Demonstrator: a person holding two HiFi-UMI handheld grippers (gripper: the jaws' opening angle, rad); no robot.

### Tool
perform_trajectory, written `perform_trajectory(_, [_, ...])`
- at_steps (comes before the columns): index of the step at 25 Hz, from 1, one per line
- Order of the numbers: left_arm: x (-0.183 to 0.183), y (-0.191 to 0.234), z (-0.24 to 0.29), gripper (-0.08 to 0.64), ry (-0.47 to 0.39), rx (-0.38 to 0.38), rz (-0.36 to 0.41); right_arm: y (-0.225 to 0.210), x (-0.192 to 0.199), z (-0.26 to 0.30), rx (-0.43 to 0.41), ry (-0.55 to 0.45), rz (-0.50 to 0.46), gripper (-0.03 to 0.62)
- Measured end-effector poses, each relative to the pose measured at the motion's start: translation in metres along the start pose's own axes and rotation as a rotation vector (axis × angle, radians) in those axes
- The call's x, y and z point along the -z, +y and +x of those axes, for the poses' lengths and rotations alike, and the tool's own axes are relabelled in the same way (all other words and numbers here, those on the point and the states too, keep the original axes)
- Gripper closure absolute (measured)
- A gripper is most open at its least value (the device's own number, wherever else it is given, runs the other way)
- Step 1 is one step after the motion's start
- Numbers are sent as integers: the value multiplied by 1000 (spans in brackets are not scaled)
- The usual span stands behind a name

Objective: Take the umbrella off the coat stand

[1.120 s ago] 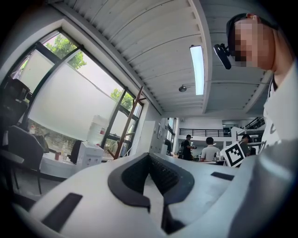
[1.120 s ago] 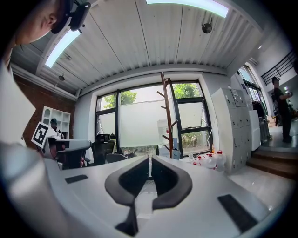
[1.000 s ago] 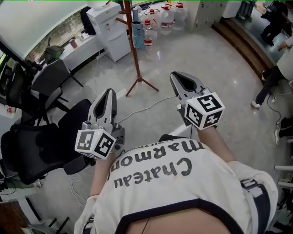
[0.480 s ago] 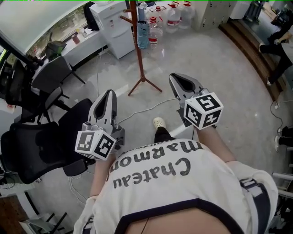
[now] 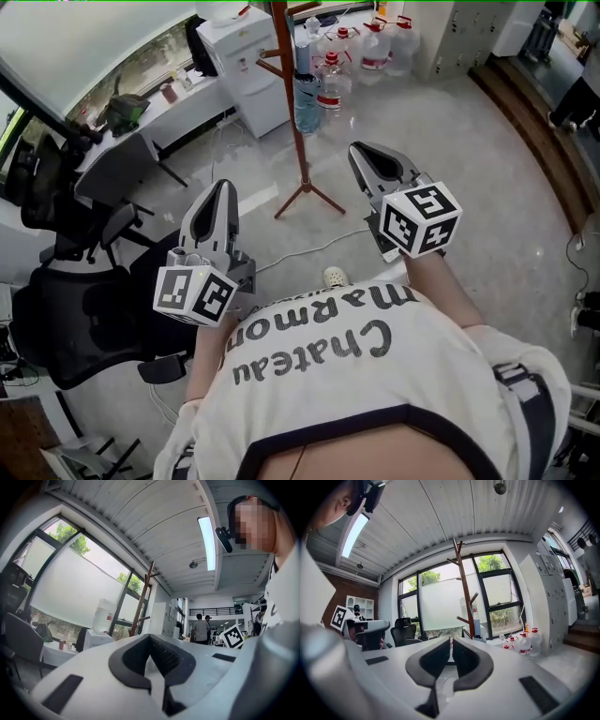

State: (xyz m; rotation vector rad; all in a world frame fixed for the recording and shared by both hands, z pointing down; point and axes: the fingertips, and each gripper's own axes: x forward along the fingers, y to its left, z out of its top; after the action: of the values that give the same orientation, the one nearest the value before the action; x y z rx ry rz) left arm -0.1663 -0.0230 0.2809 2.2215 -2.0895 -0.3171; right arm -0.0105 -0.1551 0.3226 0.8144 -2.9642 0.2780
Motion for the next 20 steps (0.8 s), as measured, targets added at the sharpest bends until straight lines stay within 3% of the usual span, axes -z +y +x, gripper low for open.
perform_trajectory(8, [-7, 16, 62, 549, -19, -30, -5, -54, -26, 48, -26, -14, -8, 559])
perform_trajectory(20, [19, 44, 110, 549, -22, -99, -35, -110, -12, 110, -63, 30, -48, 559])
